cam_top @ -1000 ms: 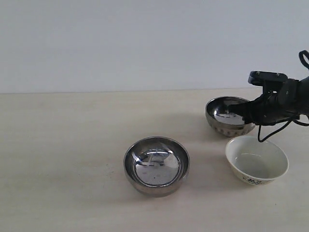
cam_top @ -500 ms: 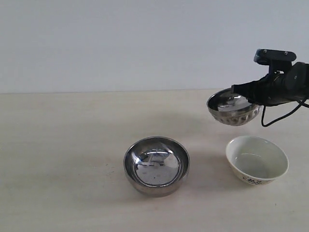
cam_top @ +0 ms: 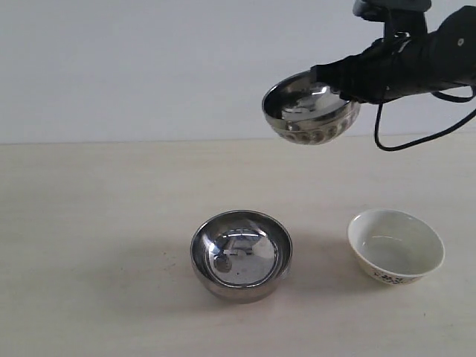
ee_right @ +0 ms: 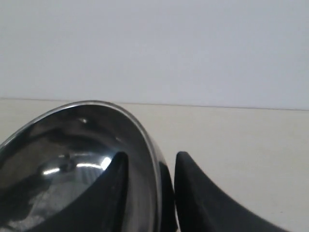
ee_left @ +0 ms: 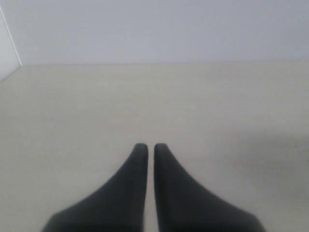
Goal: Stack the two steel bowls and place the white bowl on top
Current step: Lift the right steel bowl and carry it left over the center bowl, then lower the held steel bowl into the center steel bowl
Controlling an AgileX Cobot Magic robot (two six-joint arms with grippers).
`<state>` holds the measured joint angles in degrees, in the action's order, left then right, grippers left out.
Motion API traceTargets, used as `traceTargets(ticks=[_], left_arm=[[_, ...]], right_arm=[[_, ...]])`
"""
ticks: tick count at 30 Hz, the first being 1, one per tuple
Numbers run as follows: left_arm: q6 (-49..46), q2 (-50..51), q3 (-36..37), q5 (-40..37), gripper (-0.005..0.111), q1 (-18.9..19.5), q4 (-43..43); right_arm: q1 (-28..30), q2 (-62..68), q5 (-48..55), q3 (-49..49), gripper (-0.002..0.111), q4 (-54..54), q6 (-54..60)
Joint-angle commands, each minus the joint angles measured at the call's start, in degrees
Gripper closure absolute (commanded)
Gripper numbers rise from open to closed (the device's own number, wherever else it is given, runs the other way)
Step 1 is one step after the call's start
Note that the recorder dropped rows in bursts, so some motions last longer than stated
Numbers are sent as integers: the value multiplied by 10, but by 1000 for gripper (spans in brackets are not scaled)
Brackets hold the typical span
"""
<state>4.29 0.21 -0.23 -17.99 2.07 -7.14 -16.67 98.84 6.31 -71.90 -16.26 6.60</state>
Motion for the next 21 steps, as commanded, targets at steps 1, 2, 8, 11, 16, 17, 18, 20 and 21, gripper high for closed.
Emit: traceTargets(ticks=[1, 2, 8, 11, 16, 17, 18, 20, 21], left_arm=[[-2, -2, 2, 1, 103, 2, 7], [-2, -2, 2, 1, 103, 2, 7], [-2, -2, 2, 1, 103, 2, 7], [-2, -2, 2, 1, 103, 2, 7], [-2, -2, 2, 1, 103, 2, 7], [-2, -2, 2, 1, 103, 2, 7], [-2, -2, 2, 1, 103, 2, 7], [-2, -2, 2, 1, 103, 2, 7], [-2, -2, 2, 1, 103, 2, 7]], right_arm=[[-46, -10, 32, -1, 108, -1, -3], [-55, -10, 36, -1, 108, -1, -3], [-114, -10, 62, -1, 108, 0, 0], [-134, -10, 70, -1, 108, 1, 0], [-159, -10, 70, 23, 108, 3, 0], [-160, -10, 67, 32, 108, 3, 0], [-160, -10, 60, 43, 108, 1, 0], [-160, -10, 41, 67, 108, 1, 0], [-160, -10, 33, 75, 108, 1, -2]])
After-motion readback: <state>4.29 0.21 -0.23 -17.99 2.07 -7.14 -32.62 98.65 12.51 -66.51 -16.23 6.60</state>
